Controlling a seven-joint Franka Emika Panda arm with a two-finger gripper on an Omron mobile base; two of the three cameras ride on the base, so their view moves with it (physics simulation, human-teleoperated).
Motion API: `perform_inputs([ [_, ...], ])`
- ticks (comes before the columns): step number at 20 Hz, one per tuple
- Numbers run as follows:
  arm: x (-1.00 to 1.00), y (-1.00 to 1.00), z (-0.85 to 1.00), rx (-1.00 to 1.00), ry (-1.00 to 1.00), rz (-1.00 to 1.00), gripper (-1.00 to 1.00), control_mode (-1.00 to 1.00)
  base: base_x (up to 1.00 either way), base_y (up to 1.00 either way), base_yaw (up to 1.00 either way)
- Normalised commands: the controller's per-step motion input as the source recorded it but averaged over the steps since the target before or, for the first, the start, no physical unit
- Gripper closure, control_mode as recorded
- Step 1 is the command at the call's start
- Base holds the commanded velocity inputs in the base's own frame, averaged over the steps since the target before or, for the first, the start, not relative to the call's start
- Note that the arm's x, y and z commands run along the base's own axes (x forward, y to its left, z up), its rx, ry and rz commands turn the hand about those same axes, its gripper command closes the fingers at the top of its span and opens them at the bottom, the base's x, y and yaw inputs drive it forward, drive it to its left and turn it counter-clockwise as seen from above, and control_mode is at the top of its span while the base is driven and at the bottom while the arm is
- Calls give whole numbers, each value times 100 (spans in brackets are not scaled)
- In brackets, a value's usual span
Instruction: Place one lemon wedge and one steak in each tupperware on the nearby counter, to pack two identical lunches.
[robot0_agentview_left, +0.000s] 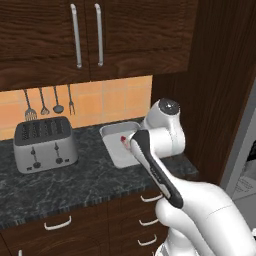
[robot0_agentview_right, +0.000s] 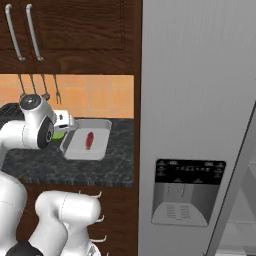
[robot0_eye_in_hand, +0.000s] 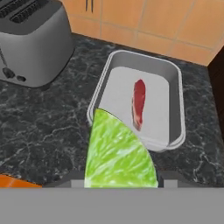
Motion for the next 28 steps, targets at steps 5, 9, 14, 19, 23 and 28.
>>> perform_inputs([
  [5, 70, 16, -44, -1, 13, 0, 100, -100, 0, 0, 0],
  [9, 68, 0, -34, 0, 14, 0, 100, -100, 0, 0, 0],
  [14, 56, 0, -40, 0, 7, 0, 100, -100, 0, 0, 0],
  [19, 51, 2, -47, 0, 3, 0, 100, -100, 0, 0, 0],
  [23, 44, 12, -51, 0, 3, 0, 100, -100, 0, 0, 0],
  [28, 58, 23, -39, -2, 4, -1, 100, -100, 0, 0, 0],
])
